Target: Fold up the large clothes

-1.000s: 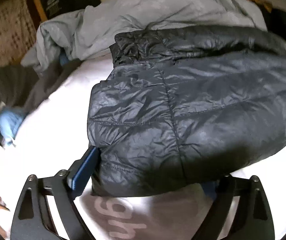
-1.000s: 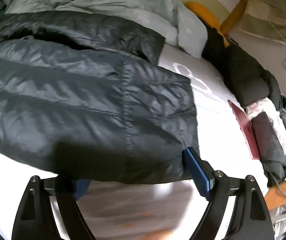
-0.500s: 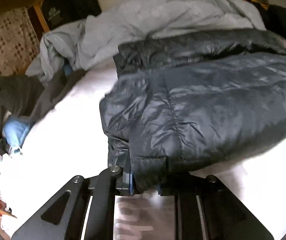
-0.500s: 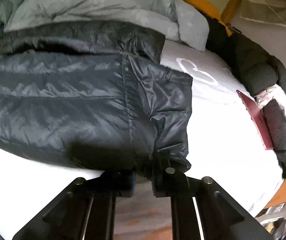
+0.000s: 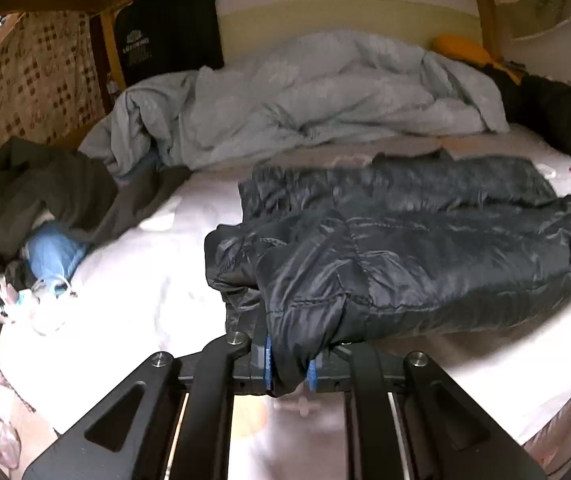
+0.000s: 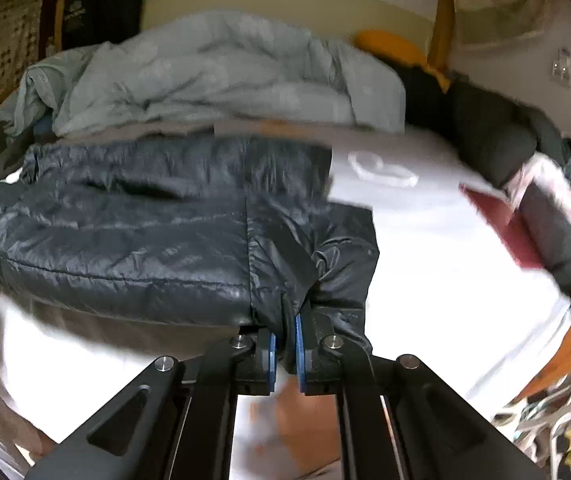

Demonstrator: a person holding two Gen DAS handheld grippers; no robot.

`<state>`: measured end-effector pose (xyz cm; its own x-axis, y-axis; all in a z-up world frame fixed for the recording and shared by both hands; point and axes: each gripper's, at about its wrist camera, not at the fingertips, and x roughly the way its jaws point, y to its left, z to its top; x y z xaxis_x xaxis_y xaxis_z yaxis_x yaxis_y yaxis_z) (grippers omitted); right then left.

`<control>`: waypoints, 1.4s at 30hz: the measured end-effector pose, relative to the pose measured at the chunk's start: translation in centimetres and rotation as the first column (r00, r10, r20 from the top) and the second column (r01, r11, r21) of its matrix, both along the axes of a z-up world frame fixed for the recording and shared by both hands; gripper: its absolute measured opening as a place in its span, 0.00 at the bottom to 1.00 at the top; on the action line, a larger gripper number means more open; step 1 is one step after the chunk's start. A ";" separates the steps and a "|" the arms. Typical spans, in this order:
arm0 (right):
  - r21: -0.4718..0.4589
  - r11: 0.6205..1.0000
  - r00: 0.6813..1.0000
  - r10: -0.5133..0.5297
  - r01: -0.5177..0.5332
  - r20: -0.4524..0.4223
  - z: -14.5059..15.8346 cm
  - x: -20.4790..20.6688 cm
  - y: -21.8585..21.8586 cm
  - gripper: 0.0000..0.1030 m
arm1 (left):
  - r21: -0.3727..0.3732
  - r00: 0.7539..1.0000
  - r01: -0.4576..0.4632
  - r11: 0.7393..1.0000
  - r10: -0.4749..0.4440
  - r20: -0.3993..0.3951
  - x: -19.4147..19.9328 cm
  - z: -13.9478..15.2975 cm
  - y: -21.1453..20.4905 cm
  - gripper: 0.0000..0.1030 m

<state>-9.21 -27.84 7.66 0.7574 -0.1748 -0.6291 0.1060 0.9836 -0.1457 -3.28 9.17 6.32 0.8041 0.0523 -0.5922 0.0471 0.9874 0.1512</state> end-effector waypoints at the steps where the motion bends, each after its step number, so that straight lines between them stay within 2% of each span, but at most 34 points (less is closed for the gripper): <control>1: 0.000 1.000 1.000 0.008 -0.008 0.016 0.9 0.5 -0.1 0.06 | -0.004 1.000 -0.002 1.000 0.002 0.004 0.7 0.7 0.0 0.13; 5: 0.009 1.000 0.999 0.022 -0.023 0.041 4.7 5.8 -1.2 0.07 | 0.013 1.000 -0.004 1.000 0.004 0.005 5.3 2.7 -0.2 0.20; 8: 0.019 1.000 1.000 0.017 -0.017 0.011 5.4 11.1 -2.1 0.08 | 0.000 0.999 0.003 1.000 -0.003 -0.035 11.6 2.9 0.1 0.25; 11: 0.069 0.998 0.999 -0.007 0.009 -0.035 4.5 17.0 -3.7 0.08 | -0.030 0.998 0.000 1.000 -0.001 -0.058 17.0 2.0 0.6 0.32; 13: 0.098 0.995 0.999 -0.023 0.025 -0.027 3.6 20.2 -4.5 0.10 | 0.023 0.999 -0.048 0.999 0.049 -0.023 19.4 1.2 0.5 0.43; 15: 0.091 0.995 0.999 -0.036 0.038 -0.026 2.7 22.3 -4.4 0.11 | 0.078 0.998 -0.068 0.995 0.067 0.020 20.9 0.3 0.1 0.44; 18: 0.038 0.999 1.000 -0.028 0.028 -0.013 1.0 24.6 -3.8 0.13 | 0.067 0.998 -0.070 0.995 0.070 0.007 22.7 -1.2 0.3 0.45; 20: 0.026 0.999 0.999 -0.029 0.030 -0.013 -0.1 25.4 -3.8 0.21 | 0.062 0.997 -0.080 0.995 0.080 -0.006 23.6 -2.3 0.7 0.52; 22: 0.011 0.999 0.999 -0.041 0.041 -0.013 -1.3 26.3 -3.9 0.36 | 0.089 0.995 -0.092 0.992 0.095 -0.032 24.5 -3.7 0.8 0.57; 27: 0.017 0.999 0.999 -0.037 0.037 0.017 -3.0 27.1 -4.6 0.52 | 0.091 0.995 -0.080 0.993 0.086 -0.058 25.3 -5.3 1.3 0.61; 29: 0.023 0.998 0.998 -0.051 0.050 0.022 -3.2 27.1 -5.0 0.61 | 0.101 0.992 -0.094 0.990 0.101 -0.070 25.6 -5.6 1.5 0.75; 30: 0.028 0.998 0.998 -0.066 0.065 0.025 -3.2 27.1 -5.3 0.68 | 0.105 0.991 -0.109 0.989 0.116 -0.072 25.6 -5.5 1.7 0.78; 31: 0.043 0.996 0.996 -0.085 0.083 0.030 -3.0 26.9 -5.7 0.73 | 0.086 0.991 -0.112 0.990 0.118 -0.068 25.4 -5.3 2.0 0.78; 34: 0.145 0.984 0.993 -0.112 0.104 0.044 -2.0 25.6 -7.2 0.74 | 0.011 0.994 -0.106 0.994 0.107 -0.034 24.0 -3.7 2.9 0.78; 37: 0.250 0.965 0.992 -0.100 0.078 0.076 -0.7 23.3 -8.5 0.77 | -0.055 0.995 -0.096 0.994 0.096 0.004 21.7 -2.0 3.9 0.87; 39: 0.294 0.954 0.991 -0.092 0.060 0.096 0.0 21.8 -9.0 0.83 | -0.123 0.996 -0.092 0.988 0.092 -0.012 20.7 -1.3 4.9 0.90; 42: 0.350 0.936 0.993 -0.071 0.035 0.091 0.3 20.5 -9.3 0.83 | -0.241 0.993 -0.107 0.964 0.095 -0.064 20.7 -1.4 6.3 0.91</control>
